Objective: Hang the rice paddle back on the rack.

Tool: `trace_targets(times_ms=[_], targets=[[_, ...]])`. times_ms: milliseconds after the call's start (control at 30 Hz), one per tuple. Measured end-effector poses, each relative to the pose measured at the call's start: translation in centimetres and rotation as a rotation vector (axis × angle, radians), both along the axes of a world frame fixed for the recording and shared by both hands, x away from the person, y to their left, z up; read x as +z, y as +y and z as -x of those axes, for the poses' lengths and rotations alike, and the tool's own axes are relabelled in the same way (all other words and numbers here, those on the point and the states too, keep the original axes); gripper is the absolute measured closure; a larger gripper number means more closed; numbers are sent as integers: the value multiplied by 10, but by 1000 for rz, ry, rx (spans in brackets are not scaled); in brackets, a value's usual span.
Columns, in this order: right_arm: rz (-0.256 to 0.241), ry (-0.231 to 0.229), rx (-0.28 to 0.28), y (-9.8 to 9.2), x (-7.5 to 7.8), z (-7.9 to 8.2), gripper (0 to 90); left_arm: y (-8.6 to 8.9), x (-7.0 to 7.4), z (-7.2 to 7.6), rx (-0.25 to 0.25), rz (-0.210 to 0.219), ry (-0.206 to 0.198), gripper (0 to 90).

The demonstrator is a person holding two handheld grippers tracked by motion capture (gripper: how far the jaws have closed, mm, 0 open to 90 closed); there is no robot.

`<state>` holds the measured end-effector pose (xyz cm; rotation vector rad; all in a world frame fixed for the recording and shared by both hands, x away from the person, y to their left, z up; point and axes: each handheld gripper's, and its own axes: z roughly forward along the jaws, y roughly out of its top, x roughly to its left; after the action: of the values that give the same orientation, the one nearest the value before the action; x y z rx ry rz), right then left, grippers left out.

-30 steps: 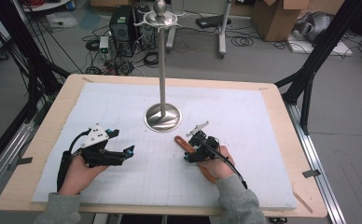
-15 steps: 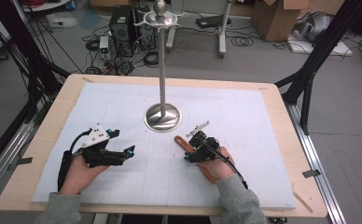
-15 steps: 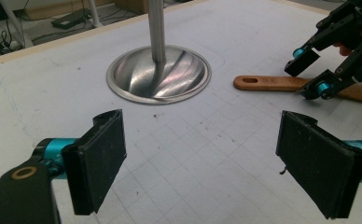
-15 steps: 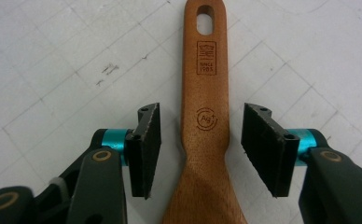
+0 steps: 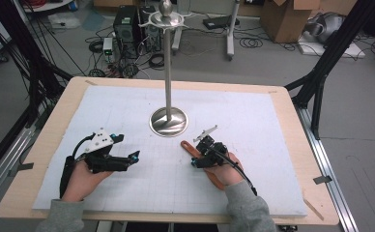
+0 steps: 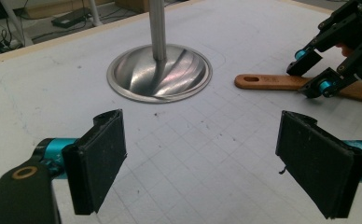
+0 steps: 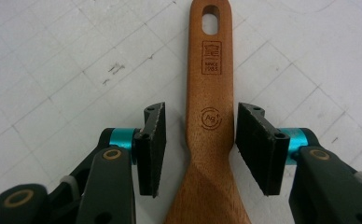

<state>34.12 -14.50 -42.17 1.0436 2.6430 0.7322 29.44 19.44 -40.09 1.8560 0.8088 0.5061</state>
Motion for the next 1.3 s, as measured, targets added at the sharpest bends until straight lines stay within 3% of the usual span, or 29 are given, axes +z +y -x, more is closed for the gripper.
trace_targets(times_ms=[533,867,1000,1300], targets=[[2,-2,4,-2,1,1,638,1,-2,-1,4,0,6,165],[10,-10,10,-2,1,1,647,1,-2,-1,3,-3,8,166],[27,-49,-6,-1,3,2,648,2,-1,-1,3,-2,5,167],[-39,-70,-19,-10,11,3,648,0,-2,-2,-1,-7,8,172]])
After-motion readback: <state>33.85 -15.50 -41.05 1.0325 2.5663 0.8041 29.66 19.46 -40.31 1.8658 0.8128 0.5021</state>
